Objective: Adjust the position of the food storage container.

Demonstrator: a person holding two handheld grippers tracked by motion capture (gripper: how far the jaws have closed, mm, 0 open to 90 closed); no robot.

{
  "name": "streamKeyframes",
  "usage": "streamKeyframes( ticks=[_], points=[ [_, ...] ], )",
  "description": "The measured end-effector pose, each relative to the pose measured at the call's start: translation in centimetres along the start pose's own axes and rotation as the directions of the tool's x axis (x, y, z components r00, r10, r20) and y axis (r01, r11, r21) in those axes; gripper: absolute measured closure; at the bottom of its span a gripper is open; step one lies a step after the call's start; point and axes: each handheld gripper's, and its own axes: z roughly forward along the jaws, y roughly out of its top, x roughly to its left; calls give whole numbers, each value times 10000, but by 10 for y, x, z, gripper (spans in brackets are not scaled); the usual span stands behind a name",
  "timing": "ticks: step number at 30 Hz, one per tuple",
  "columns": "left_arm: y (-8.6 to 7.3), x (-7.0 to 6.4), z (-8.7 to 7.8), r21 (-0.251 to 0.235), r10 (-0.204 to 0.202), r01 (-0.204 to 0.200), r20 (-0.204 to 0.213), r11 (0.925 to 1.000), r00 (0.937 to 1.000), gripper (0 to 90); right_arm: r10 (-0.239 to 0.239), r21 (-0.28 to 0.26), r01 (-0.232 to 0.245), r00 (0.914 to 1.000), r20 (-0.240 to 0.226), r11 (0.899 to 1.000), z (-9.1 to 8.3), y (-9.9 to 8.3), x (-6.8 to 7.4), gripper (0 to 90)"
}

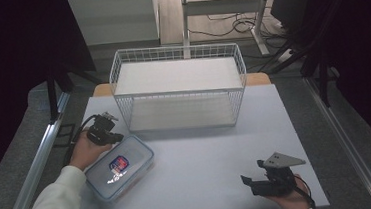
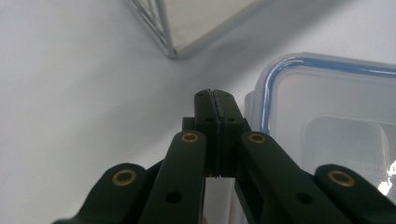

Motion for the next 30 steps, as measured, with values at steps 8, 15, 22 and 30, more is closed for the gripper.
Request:
streamKeyframes(
  ticks=[8,15,22,30],
  points=[
    [7,-4,0,319,388,-384,-116,9988,9992,900,-4,29,4,10000,13,10000,1,0,0,208],
    [15,-20,5,268,730,-739,356,9969,9967,900,0,66,0,10000,41,10000,0,0,-1,208],
    [23,-47,10,247,1365,-1404,1209,9898,9832,900,-10,94,10,10000,30,10000,1,-1,-1,208],
    [30,-71,13,315,1910,-1980,1525,9797,9697,900,-15,112,14,10000,25,9999,1,-1,-1,208]
  ],
)
